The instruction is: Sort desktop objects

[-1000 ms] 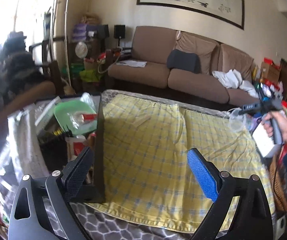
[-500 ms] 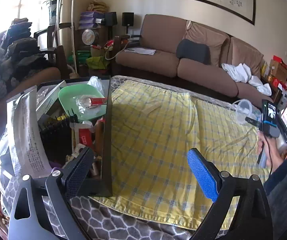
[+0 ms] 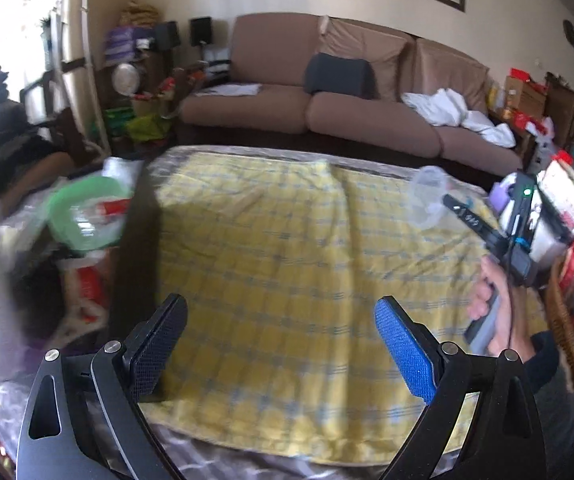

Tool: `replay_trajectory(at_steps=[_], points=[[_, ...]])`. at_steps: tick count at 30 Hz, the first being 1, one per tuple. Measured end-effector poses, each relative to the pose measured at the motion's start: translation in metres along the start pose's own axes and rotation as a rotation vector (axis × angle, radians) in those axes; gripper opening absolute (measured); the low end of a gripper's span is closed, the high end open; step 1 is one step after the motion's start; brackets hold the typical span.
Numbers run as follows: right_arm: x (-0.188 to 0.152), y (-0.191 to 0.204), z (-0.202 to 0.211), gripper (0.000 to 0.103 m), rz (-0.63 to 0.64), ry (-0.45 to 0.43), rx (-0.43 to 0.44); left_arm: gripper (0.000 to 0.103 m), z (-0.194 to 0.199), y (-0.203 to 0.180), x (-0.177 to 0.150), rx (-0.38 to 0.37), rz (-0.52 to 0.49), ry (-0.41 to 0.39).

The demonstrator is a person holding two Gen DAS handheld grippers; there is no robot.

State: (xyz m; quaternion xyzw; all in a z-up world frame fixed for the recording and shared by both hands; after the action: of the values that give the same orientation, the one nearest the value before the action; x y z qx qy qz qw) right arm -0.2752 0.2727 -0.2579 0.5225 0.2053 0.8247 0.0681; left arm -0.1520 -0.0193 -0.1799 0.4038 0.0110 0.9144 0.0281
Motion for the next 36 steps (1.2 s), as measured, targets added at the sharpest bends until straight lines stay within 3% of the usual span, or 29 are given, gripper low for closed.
replay_trajectory(at_steps=[4,6,14,17,19,23,26,27,28,29,31,32,33,34,36], points=[[0.006,0.004,0.002,0.001,-0.041,0.001,0.095,0.097,-0.029,-0.014,0.010,-0.036,0.048,0.050],[0.006,0.011,0.003,0.001,-0.068,-0.015,0.164,0.097,-0.054,-0.014,0.015,0.000,0.065,0.084],[-0.011,0.010,-0.007,0.001,-0.043,0.026,0.153,0.097,-0.167,0.010,0.052,0.168,0.139,0.147],[-0.018,0.005,-0.007,0.001,-0.090,0.026,0.169,0.097,-0.219,0.023,0.064,0.216,0.121,0.188],[-0.021,0.002,-0.011,0.001,-0.114,0.044,0.175,0.097,-0.251,0.035,0.073,0.276,0.103,0.172],[-0.019,0.001,-0.010,0.003,-0.091,0.043,0.152,0.091,-0.290,0.037,0.078,0.306,0.017,0.169],[-0.017,-0.003,-0.005,0.005,-0.077,0.031,0.102,0.081,-0.305,0.032,0.075,0.281,-0.026,0.160],[-0.015,-0.005,-0.004,0.008,-0.075,0.025,0.085,0.077,-0.305,0.030,0.076,0.262,-0.021,0.136],[-0.012,-0.009,0.001,0.012,-0.072,0.004,0.049,0.060,-0.305,0.028,0.078,0.219,-0.005,0.128],[-0.007,-0.010,0.009,0.022,-0.069,-0.035,0.019,0.040,-0.306,0.026,0.078,0.186,0.011,0.133],[0.008,-0.013,0.034,0.052,-0.052,-0.160,-0.030,0.024,-0.306,0.024,0.080,0.113,0.055,0.130],[0.015,-0.015,0.048,0.085,-0.036,-0.229,-0.062,0.016,-0.307,0.024,0.080,0.107,0.060,0.131],[0.020,-0.018,0.057,0.102,-0.024,-0.276,-0.098,0.015,-0.307,0.024,0.080,0.098,0.069,0.130],[0.024,-0.022,0.066,0.103,-0.015,-0.316,-0.146,0.014,-0.305,0.025,0.080,0.095,0.074,0.127],[0.027,-0.026,0.068,0.103,-0.023,-0.313,-0.168,0.013,-0.302,0.022,0.077,0.087,0.075,0.127]])
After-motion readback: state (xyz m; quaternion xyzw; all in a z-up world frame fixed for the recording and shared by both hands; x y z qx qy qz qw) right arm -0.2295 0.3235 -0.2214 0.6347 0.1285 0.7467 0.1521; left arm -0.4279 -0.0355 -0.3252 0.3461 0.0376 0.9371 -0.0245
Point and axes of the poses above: each gripper's, at about its wrist camera, not at the fingertips, and z roughly against the way its jaws point, y to its left, x to its top, the point moved 9 cm from there along -z, roughly the way its jaws point, and after that the axes turned 9 degrees about x, right-handed, at the moved point
